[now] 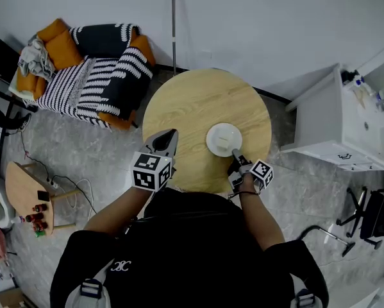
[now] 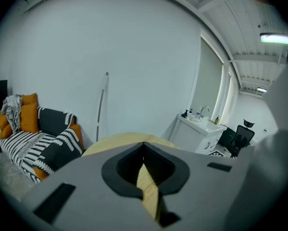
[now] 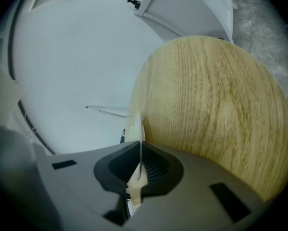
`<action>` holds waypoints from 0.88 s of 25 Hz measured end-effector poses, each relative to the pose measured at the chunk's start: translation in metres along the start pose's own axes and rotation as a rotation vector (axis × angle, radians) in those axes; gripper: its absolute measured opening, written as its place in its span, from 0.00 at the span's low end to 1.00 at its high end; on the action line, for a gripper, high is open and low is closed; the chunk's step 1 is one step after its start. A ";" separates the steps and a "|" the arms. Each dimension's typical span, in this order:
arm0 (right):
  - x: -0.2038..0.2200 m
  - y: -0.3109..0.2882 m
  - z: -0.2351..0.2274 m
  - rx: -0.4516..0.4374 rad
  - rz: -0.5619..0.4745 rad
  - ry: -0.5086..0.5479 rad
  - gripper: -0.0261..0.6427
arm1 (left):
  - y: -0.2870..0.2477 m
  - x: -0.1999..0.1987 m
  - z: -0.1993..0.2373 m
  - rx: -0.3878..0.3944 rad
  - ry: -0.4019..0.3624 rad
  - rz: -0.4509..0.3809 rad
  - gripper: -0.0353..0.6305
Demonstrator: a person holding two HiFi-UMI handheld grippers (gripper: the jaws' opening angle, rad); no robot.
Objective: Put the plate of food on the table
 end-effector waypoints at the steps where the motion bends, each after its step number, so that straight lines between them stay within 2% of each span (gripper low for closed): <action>1: -0.001 0.000 -0.001 0.018 -0.004 -0.001 0.07 | 0.000 0.000 0.000 0.002 0.001 0.000 0.06; 6: -0.004 -0.004 -0.006 0.154 -0.008 0.029 0.07 | -0.003 -0.001 0.000 0.010 0.002 0.001 0.06; 13: -0.004 -0.009 -0.001 0.367 0.043 0.169 0.09 | -0.008 0.000 -0.007 0.045 -0.001 0.013 0.06; 18: -0.003 -0.013 0.008 0.586 0.084 0.360 0.13 | -0.014 0.000 -0.008 0.079 -0.006 0.023 0.06; 22: 0.001 -0.015 0.011 0.700 0.099 0.470 0.16 | -0.022 -0.002 -0.011 0.109 -0.006 0.026 0.06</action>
Point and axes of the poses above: the fingertips, and each gripper's own axes: y backward along the fingers, z to its left, x out of its underside, the point moved 5 cm from there along y, backward along the fingers, and after that the axes turned 5 degrees about -y, right-handed, at the moved point
